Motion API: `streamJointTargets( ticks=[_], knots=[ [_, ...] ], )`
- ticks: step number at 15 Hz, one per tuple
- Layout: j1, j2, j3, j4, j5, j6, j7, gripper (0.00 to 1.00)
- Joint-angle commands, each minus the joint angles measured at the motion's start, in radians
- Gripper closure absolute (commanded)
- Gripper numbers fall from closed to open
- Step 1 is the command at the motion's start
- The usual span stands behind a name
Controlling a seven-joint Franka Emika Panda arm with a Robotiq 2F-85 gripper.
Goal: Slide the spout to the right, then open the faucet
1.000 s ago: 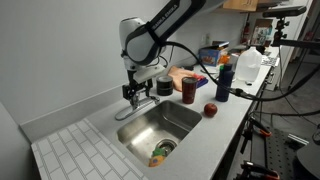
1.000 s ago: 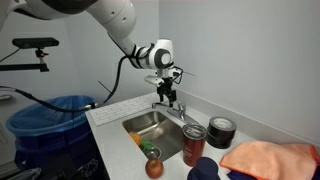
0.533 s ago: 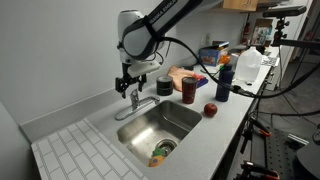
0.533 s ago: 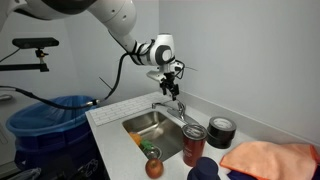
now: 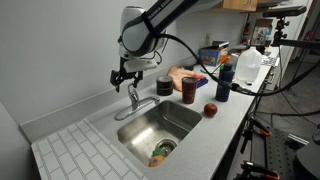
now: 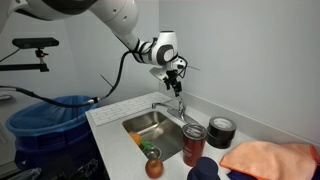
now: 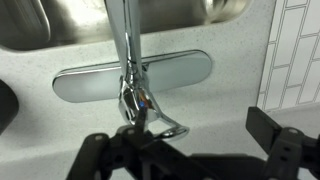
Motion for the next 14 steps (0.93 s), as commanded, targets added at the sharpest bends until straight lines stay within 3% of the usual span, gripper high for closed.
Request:
streamJointTargets(
  ticks=[1,9,14],
  knots=[
    [-0.006,0.02,0.01,0.022,0.031,0.091,-0.024,0.0],
    [0.024,0.011,-0.031,0.001,-0.017,0.134,0.016,0.0],
    [0.041,-0.068,-0.052,-0.05,-0.047,-0.034,0.023,0.0]
  ],
)
